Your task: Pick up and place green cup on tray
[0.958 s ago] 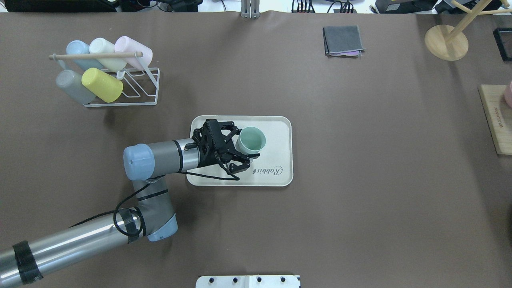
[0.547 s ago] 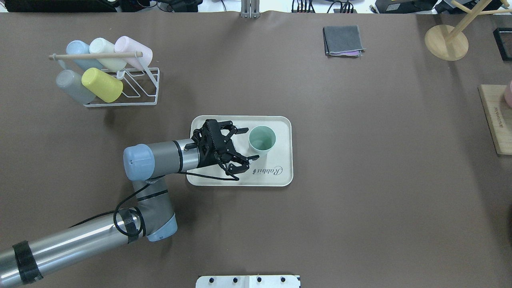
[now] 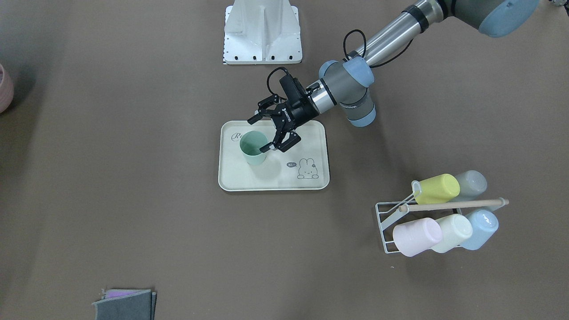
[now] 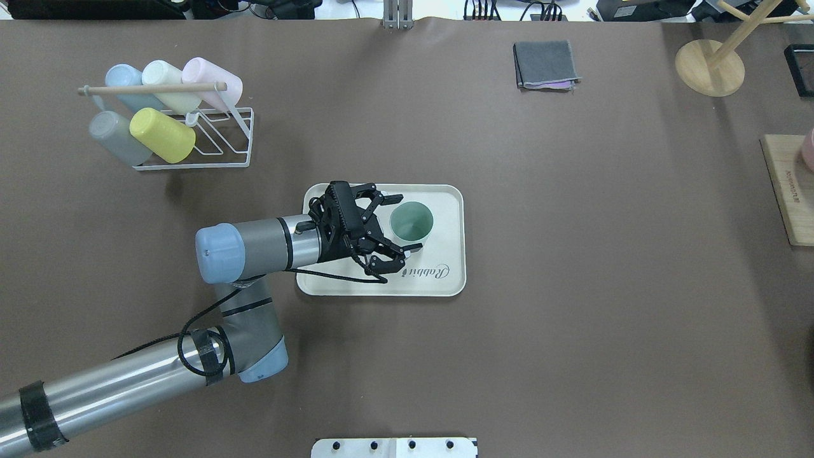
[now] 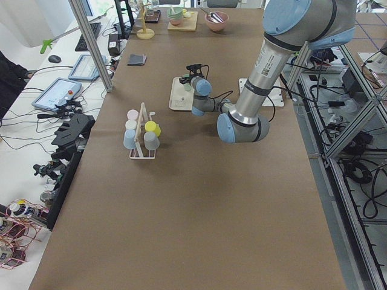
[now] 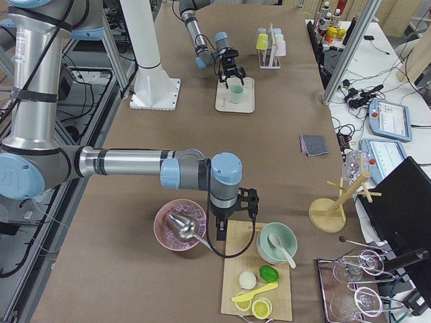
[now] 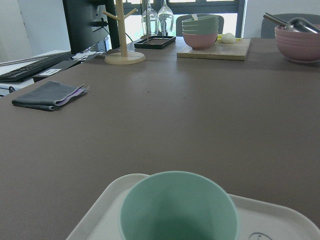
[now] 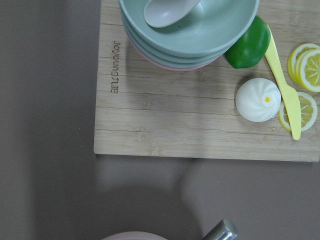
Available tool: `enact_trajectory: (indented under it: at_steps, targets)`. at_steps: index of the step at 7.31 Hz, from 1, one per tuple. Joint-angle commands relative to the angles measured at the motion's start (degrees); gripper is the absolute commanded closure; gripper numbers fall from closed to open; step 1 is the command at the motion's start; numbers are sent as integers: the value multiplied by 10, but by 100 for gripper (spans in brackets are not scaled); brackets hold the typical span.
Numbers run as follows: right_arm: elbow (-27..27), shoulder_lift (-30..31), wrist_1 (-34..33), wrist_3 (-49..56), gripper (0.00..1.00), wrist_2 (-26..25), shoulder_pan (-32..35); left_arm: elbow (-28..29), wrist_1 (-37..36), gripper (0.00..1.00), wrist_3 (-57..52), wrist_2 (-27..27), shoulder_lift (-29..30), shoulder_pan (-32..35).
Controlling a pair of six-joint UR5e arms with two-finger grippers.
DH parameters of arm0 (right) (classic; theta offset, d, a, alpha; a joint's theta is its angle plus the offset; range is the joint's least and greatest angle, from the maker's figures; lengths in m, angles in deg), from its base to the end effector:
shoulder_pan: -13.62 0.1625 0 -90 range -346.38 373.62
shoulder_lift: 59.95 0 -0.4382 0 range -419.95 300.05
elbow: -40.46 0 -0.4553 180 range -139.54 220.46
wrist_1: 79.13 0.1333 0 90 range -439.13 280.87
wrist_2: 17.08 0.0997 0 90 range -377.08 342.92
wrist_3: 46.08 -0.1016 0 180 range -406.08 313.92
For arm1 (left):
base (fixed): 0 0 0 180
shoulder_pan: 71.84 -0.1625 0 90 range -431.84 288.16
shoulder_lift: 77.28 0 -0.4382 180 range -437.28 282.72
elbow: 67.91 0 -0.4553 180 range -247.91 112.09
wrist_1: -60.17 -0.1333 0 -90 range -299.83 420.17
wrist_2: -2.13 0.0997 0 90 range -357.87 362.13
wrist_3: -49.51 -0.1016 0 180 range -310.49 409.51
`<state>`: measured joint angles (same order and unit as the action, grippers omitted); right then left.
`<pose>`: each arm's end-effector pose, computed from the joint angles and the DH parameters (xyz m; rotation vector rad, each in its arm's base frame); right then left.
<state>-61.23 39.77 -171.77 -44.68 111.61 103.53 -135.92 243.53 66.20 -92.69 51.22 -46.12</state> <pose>0.0690 -0.4799 0.6592 -0.0035 -0.6754 -0.0211 0.6401 -0.4468 0.2479 1.4591 1.3219 0.6331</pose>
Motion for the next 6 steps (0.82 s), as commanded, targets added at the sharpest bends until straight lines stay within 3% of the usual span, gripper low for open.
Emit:
enact_trajectory:
  at_steps: [1, 2, 3, 4, 5, 6]
  targets:
    - [0, -1, 0, -1, 0, 1, 0, -72, -37, 2, 77, -1, -11, 8]
    - [0, -1, 0, -1, 0, 2, 0, -115, -101, 2, 77, -4, -10, 13]
    - [1, -5, 0, -1, 0, 2, 0, -195, -253, 2, 76, 0, 2, 16]
    - [4, -5, 0, 0, 0, 5, 0, -272, -422, 2, 71, 41, 9, 34]
    - [5, -5, 0, -1, 0, 3, 0, -300, -503, 2, 70, 105, 23, 38]
    - [5, -5, 0, 0, 0, 2, 0, -301, -532, 2, 78, 118, 23, 49]
